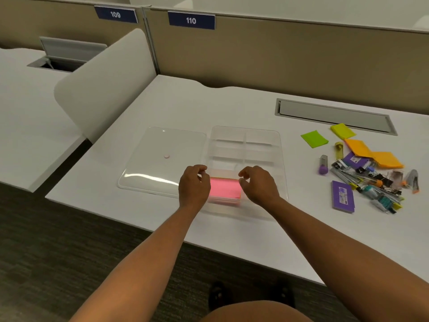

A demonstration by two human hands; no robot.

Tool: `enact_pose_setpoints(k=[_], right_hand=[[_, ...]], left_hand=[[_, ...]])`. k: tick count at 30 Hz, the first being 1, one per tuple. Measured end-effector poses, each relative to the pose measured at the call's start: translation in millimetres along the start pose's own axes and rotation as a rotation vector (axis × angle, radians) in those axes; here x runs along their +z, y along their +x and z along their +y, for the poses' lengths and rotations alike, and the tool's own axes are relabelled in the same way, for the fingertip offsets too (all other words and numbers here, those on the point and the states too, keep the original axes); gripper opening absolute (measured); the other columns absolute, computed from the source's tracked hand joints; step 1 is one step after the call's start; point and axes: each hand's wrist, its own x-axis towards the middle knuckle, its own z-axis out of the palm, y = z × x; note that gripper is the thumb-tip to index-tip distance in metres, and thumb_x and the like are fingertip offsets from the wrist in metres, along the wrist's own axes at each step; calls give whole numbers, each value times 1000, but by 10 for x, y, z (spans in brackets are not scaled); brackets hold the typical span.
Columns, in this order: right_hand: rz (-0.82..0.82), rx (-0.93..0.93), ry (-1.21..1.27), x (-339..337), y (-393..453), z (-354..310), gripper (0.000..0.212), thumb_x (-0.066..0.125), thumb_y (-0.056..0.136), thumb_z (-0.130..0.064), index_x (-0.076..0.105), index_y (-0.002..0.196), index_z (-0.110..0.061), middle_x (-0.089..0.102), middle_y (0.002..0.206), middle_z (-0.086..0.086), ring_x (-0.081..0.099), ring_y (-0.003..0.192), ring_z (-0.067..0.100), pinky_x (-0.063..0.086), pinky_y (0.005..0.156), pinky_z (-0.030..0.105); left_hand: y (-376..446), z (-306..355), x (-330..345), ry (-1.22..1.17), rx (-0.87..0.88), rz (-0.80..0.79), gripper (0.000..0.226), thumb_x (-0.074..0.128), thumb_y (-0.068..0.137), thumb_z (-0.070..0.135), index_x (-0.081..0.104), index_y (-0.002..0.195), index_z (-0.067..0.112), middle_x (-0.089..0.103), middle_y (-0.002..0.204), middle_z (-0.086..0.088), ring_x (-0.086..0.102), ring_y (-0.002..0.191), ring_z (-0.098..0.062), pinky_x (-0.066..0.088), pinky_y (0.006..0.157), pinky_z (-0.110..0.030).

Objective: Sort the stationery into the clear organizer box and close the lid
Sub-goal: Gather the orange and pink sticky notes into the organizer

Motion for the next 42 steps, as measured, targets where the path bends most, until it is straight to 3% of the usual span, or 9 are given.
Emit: enact_pose_setpoints(k=[5,9,14,20,28,31,34,39,42], right_hand=[[65,4,132,-163,-115,223,18,55,91,-26,70,101,-23,68,87,-8,62,78,12,46,67,27],[134,43,195,-309,-148,479,18,55,90,-28,70,99,-27,66,80,-10,60,71,7,46,65,25],[187,76,197,-597,-132,883,18,55,90,-28,70,100,-27,66,79,-11,58,68,5,42,61,20],[266,141,181,-1033,-71,1433,17,56,91,-27,71,100,-26,69,83,-9,61,74,9,49,67,28],[312,212,180,-1562,59,2305,17,57,92,-22,71,100,-17,73,91,0,64,81,16,49,69,28],[341,246,178,-1714,128,2585,18,57,92,-22,71,102,-16,73,93,1,62,79,13,44,66,26],[345,290,179,-1836,200,2848,19,56,92,-21,70,103,-16,73,95,4,63,80,16,50,68,29],[340,358,151,-2023,359,3304,20,54,91,-18,69,104,-18,72,93,4,56,69,14,36,51,23],[308,418,124,-2158,489,3560,24,53,90,-17,66,111,-18,72,94,7,61,69,21,48,60,32]], left_hand=[[9,251,269,-54,75,-10,22,51,91,11,69,104,15,66,103,2,59,83,-11,44,76,-21],[-32,444,550,-88,136,-82,21,52,91,11,69,102,17,66,101,7,61,82,-9,45,73,-16],[-11,741,999,-98,184,-189,20,52,90,15,69,96,21,66,94,14,61,80,-4,50,70,-22],[12,1230,1640,-119,208,-294,20,52,87,17,68,89,30,66,90,17,61,76,1,45,65,-16],[36,1787,2435,-145,224,-405,20,53,85,16,70,88,27,66,79,14,58,61,-1,47,63,-22],[80,1921,2749,-86,179,-541,18,55,86,18,71,92,22,70,85,9,65,74,-7,53,74,-30],[87,2038,3056,7,185,-683,16,58,87,18,73,92,16,74,91,1,67,86,-17,54,84,-37],[72,2307,3524,134,240,-754,19,55,90,22,71,98,16,72,101,-2,64,93,-17,52,79,-31],[116,2501,3794,172,252,-711,19,53,92,21,70,98,12,71,96,-3,63,88,-18,48,73,-29]])
